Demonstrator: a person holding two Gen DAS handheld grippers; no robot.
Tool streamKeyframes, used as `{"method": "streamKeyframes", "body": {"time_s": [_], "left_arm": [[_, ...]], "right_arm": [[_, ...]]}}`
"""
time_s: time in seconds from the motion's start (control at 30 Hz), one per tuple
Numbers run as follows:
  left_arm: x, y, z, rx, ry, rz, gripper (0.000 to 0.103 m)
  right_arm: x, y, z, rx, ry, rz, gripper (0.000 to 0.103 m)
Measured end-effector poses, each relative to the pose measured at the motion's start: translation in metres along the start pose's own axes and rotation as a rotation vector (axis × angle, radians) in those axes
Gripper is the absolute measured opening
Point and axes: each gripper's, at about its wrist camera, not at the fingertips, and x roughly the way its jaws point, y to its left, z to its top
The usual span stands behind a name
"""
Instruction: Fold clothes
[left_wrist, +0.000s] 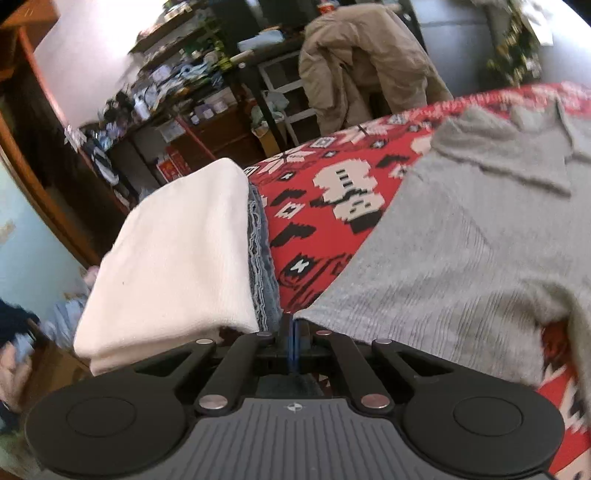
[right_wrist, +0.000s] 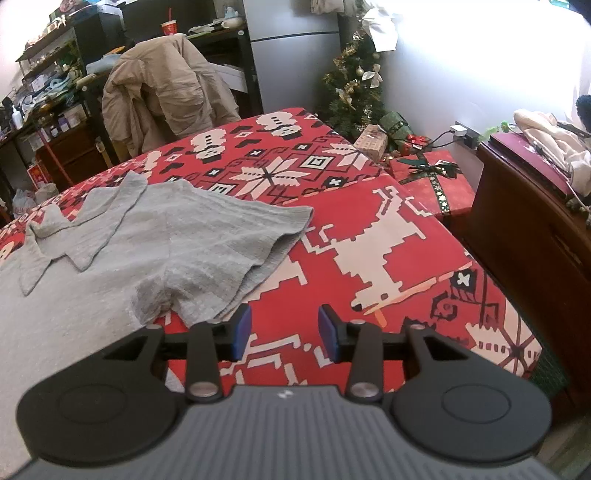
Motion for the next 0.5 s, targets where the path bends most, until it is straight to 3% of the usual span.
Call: {"method": "streamKeyframes", "body": {"time_s": [0.2,0.33,0.4,0.47,0.5], "left_arm": [[0.000,-0.014,0.001,0.072,0.017,0.058,0.008],[-0.013,-0.005,0.005,-0.006,0.030,-0.007,0.034],[-0.023,-0.003,0.005,-0.024,0.031,-0.013,0.035],[-0.034,-0.002,0.006,-0.032,0.024,-0.003,0.047],[-0.039,-0.001,0.006,-0.038,0.020,-0.001,0.048]], "right_arm": [[0.000,-0.001,0.002,0.006,-0.010,0.004,0.044],[0.003,-0.004,0.009,0.001,-0.023,0.008,0.044],[0.009,-0.006,0.015,-0.007,-0.032,0.005,0.044],[0.018,-0.010,0.024,-0.005,-0.042,0.000,0.044],[0.023,-0.012,0.030,0.001,-0.046,0.000,0.044]]}}
